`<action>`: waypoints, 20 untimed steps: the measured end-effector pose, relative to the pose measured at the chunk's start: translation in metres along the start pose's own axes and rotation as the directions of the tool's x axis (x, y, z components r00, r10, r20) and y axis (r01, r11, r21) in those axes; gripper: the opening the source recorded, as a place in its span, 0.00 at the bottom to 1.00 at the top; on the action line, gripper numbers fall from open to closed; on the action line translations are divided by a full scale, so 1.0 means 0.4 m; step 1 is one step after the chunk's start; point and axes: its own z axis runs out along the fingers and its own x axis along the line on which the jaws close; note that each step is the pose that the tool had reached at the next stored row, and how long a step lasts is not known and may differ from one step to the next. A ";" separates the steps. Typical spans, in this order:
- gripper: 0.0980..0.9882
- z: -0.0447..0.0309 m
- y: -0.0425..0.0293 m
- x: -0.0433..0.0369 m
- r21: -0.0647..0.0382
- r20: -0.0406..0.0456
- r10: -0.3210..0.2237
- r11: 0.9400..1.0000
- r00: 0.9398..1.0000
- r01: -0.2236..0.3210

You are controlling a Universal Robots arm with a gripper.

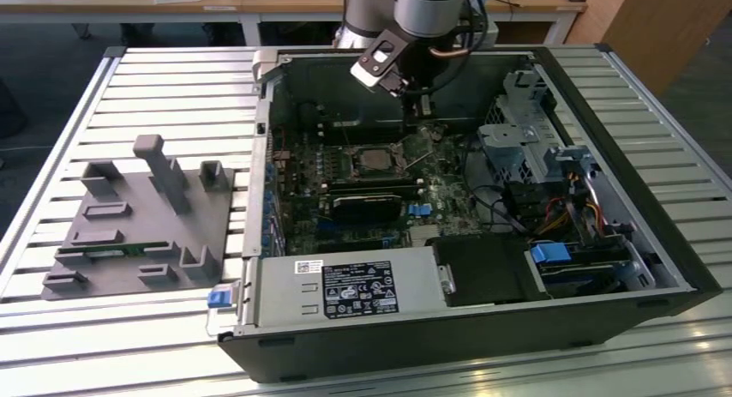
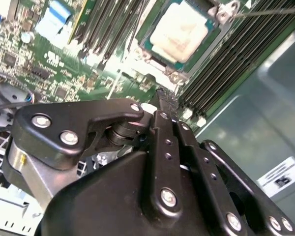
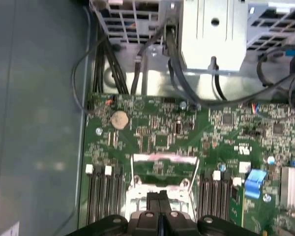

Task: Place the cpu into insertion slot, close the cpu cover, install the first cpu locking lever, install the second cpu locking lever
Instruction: 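Close the cpu cover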

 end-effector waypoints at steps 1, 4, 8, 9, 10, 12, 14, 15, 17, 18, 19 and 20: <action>0.03 0.000 0.006 0.000 0.000 0.000 0.000 1.000 1.000 0.000; 0.03 0.000 0.012 -0.001 0.001 0.000 0.000 1.000 1.000 0.000; 0.03 0.000 0.012 -0.006 0.001 0.000 0.000 1.000 1.000 0.000; 0.03 0.000 0.012 -0.009 0.001 0.000 0.000 1.000 1.000 0.000; 0.03 0.000 0.012 -0.011 0.001 0.000 0.000 1.000 1.000 0.000; 0.03 0.000 0.011 -0.014 0.001 0.000 0.000 1.000 1.000 0.000; 0.03 0.000 0.012 -0.014 0.001 0.000 0.000 1.000 1.000 0.000; 0.03 0.000 0.013 -0.014 0.001 0.000 0.000 1.000 1.000 0.000; 0.03 0.000 0.014 -0.015 0.001 0.000 0.000 1.000 1.000 0.000; 0.03 0.000 0.015 -0.015 0.001 0.000 0.000 1.000 1.000 0.000; 0.03 0.000 0.018 -0.015 0.001 0.000 0.000 1.000 1.000 0.000; 0.03 0.000 0.020 -0.015 0.001 0.000 0.000 1.000 1.000 0.000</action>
